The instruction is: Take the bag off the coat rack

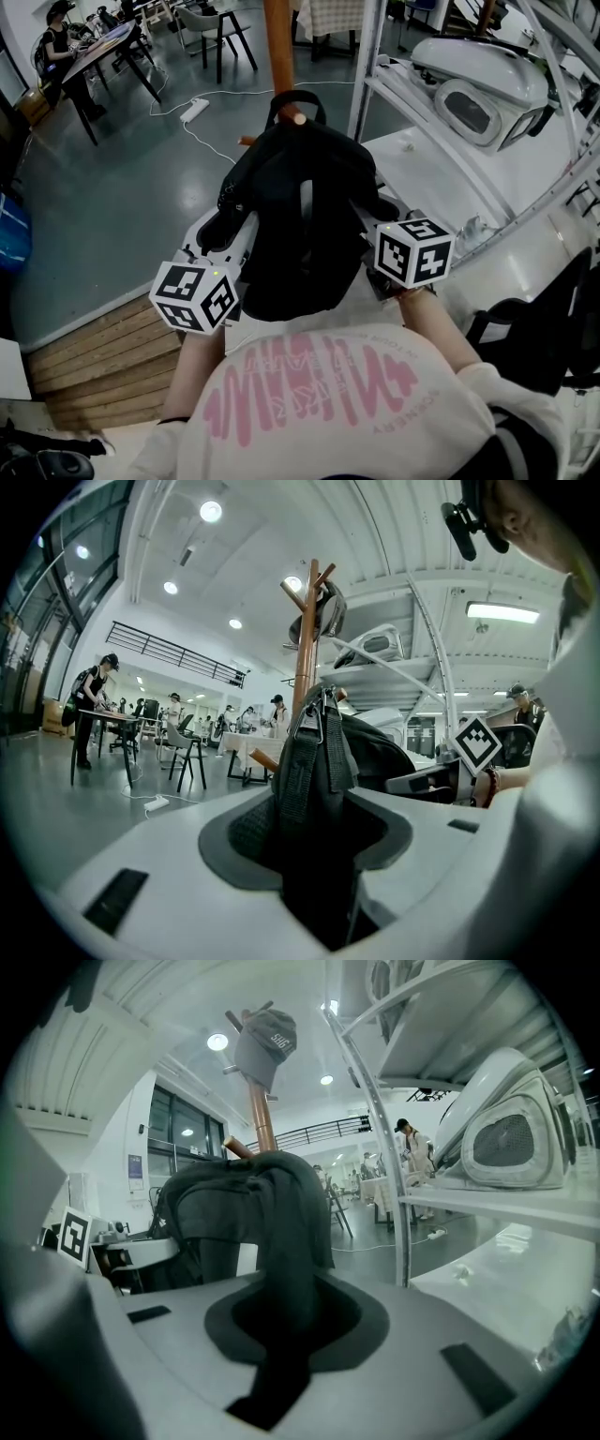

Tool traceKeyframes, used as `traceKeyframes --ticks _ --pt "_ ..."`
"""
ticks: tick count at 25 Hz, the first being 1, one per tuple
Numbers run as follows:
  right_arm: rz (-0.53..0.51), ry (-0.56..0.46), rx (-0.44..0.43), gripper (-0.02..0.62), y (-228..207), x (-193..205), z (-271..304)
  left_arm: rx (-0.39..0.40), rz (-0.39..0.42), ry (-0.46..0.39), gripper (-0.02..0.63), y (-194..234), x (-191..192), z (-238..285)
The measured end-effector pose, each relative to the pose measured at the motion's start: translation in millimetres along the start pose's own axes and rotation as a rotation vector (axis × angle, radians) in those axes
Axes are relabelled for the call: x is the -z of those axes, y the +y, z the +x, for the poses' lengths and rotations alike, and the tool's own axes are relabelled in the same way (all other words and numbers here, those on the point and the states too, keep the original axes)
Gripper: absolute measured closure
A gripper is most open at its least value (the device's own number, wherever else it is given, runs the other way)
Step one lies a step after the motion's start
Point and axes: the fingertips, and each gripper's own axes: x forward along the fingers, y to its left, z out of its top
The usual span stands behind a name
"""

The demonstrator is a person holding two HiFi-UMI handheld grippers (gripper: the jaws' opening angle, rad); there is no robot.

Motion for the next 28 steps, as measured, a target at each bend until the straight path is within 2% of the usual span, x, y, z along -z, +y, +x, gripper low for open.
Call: traceKeyframes --ticks 28 --pt "-0.026 -0.043 0.026 0.54 18 -9 -21 0.041 0.021 -0.047 0.445 -9 -15 -18"
